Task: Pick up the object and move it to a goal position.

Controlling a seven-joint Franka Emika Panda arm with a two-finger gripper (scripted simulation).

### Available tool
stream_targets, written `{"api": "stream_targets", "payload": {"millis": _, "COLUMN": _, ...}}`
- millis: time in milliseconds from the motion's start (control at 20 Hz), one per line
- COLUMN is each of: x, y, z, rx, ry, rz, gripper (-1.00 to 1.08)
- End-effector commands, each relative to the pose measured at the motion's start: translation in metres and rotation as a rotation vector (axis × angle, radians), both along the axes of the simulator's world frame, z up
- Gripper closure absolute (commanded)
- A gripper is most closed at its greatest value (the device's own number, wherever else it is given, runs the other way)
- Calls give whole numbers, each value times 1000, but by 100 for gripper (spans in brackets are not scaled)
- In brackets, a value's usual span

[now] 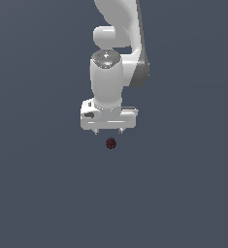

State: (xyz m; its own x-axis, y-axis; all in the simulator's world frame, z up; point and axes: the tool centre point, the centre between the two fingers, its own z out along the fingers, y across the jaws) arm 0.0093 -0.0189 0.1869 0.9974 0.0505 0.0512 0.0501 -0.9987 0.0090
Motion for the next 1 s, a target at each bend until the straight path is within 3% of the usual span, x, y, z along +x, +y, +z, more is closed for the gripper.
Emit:
{"api": "stream_targets", "payload": {"millis": 0, "x": -3, "y": 0, "z": -10, "rx": -2, "ry": 6, "rz": 28, "gripper": -92}}
{"api": "stream_targets", "payload": {"millis": 550, "x": -27, "y": 3, "z": -80, "rx": -6, "ry": 39, "rz": 237, "gripper": -92}}
{"api": "stream_targets", "payload": {"millis": 950, "x": -39, "y": 5, "z": -106, "rx": -3, "ry": 51, "rz": 321, "gripper": -92}}
